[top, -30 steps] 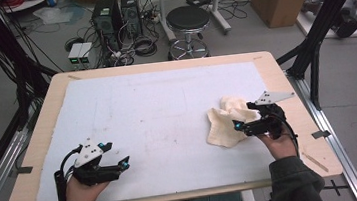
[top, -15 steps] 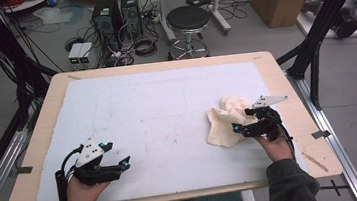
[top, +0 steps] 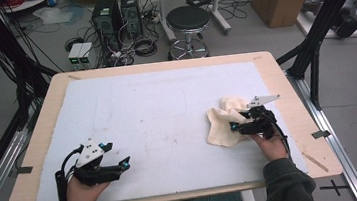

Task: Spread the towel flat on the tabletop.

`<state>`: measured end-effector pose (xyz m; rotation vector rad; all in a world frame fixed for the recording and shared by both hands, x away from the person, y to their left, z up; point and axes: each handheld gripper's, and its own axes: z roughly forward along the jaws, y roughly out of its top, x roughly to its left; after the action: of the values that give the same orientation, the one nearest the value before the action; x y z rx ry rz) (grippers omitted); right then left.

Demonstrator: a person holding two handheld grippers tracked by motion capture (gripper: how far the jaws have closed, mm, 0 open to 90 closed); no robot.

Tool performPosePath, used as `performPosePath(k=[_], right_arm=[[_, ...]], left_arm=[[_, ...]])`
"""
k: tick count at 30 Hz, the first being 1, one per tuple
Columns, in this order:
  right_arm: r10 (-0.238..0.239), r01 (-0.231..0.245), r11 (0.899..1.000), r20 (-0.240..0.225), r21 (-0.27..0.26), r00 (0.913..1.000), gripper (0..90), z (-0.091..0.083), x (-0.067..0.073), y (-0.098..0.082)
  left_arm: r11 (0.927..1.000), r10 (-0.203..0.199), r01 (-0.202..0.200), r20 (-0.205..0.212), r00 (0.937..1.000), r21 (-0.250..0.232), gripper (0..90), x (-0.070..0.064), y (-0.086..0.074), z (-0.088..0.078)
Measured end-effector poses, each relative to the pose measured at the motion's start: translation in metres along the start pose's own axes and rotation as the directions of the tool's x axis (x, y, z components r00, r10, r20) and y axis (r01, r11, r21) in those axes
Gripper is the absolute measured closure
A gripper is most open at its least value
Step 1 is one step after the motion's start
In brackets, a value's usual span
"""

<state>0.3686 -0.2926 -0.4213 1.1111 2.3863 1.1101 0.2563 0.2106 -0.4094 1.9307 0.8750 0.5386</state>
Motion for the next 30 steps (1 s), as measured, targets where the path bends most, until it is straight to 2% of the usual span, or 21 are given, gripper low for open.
performPosePath(k=[4,8,13,17,25,30], right_arm=[[0.009,-0.008,1.000,-0.009,0.028,0.9999,46.6,0.007,-0.003,0.000],[-0.005,0.005,0.999,0.000,0.042,1.0000,48.8,0.010,-0.002,0.000],[0.007,-0.007,0.998,0.001,0.058,1.0000,52.0,0.013,-0.003,-0.003],[-0.015,0.014,0.998,0.012,0.062,0.9998,56.2,0.014,-0.001,-0.004],[0.009,-0.010,0.998,0.006,0.066,0.9999,69.4,0.013,-0.001,-0.004],[0.026,-0.026,0.998,0.001,0.065,0.9996,71.4,0.013,-0.001,-0.005]], left_arm=[[1.0000,-0.002,0.002,0.001,1.0000,0.005,23.8,-0.001,0.000,0.000],[1.0000,0.002,-0.002,-0.001,1.0000,0.005,23.8,-0.001,0.000,0.001],[1.0000,-0.001,0.001,-0.003,1.0000,0.002,23.8,-0.001,0.000,0.001],[1.0000,0.003,-0.003,-0.002,1.0000,0.003,23.8,-0.001,0.000,0.001],[1.0000,0.006,-0.006,0.001,1.0000,0.003,23.8,-0.002,0.001,0.002],[1.0000,0.004,-0.004,-0.001,1.0000,0.000,23.8,-0.001,0.001,0.001]])
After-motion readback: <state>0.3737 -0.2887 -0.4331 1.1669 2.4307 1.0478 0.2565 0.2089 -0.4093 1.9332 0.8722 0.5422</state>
